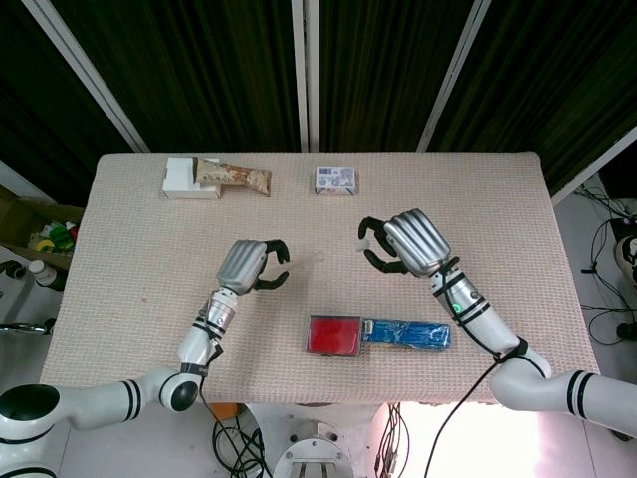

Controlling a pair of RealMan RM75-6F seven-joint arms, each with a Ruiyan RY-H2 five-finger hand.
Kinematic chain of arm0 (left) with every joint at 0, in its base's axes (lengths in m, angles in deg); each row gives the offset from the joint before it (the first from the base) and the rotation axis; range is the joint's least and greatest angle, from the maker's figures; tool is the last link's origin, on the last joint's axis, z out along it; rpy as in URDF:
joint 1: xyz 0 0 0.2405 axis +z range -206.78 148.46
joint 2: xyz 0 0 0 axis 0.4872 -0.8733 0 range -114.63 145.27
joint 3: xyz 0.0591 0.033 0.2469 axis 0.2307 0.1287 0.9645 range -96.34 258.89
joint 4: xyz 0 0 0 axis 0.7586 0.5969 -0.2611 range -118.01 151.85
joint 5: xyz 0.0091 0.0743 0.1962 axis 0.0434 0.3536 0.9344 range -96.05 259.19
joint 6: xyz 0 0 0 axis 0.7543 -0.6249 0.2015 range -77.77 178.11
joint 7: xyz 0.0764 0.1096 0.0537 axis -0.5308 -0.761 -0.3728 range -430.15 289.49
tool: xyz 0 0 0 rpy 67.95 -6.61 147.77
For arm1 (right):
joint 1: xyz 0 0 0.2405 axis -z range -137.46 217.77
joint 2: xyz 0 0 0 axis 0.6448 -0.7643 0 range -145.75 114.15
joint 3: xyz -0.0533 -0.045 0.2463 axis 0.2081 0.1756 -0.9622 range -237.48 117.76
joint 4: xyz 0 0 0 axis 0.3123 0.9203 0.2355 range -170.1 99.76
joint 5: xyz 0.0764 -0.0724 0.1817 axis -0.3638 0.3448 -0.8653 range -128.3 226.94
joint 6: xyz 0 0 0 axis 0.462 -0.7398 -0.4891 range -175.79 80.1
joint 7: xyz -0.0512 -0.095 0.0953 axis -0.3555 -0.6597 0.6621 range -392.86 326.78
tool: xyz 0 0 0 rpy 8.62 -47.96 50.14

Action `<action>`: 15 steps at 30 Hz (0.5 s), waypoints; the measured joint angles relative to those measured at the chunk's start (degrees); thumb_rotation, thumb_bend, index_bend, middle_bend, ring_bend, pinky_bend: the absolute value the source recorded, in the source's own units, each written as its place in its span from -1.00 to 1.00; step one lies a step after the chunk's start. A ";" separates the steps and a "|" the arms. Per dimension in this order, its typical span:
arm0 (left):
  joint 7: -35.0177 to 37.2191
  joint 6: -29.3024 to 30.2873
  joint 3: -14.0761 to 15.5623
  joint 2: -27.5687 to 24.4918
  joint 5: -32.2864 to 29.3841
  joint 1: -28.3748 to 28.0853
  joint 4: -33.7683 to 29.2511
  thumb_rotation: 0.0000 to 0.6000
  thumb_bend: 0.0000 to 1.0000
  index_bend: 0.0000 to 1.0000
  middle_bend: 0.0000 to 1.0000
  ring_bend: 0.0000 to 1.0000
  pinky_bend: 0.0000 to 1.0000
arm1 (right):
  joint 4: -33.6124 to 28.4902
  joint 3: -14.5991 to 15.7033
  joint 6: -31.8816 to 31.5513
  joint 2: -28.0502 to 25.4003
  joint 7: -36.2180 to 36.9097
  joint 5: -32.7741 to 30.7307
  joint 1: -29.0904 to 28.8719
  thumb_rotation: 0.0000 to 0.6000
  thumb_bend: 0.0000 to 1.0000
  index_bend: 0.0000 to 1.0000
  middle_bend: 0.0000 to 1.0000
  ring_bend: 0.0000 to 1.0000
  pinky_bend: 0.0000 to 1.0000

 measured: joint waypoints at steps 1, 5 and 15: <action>0.33 0.01 -0.10 0.09 0.10 -0.01 -0.02 1.00 -0.05 0.17 0.26 0.50 1.00 | 0.05 -0.07 0.14 0.26 -0.06 -0.09 -0.24 1.00 -0.05 0.35 0.79 1.00 1.00; 1.99 0.03 -0.47 0.37 0.39 0.03 -0.22 1.00 -0.05 0.17 0.26 0.50 1.00 | 0.26 -0.44 0.41 1.04 -0.20 -0.28 -1.03 1.00 -0.05 0.35 0.79 1.00 1.00; 4.91 0.41 -1.21 1.27 1.68 0.02 -0.75 1.00 -0.05 0.17 0.26 0.50 1.00 | 0.62 -0.51 0.72 2.70 -1.02 -0.39 -2.29 1.00 -0.05 0.35 0.79 1.00 1.00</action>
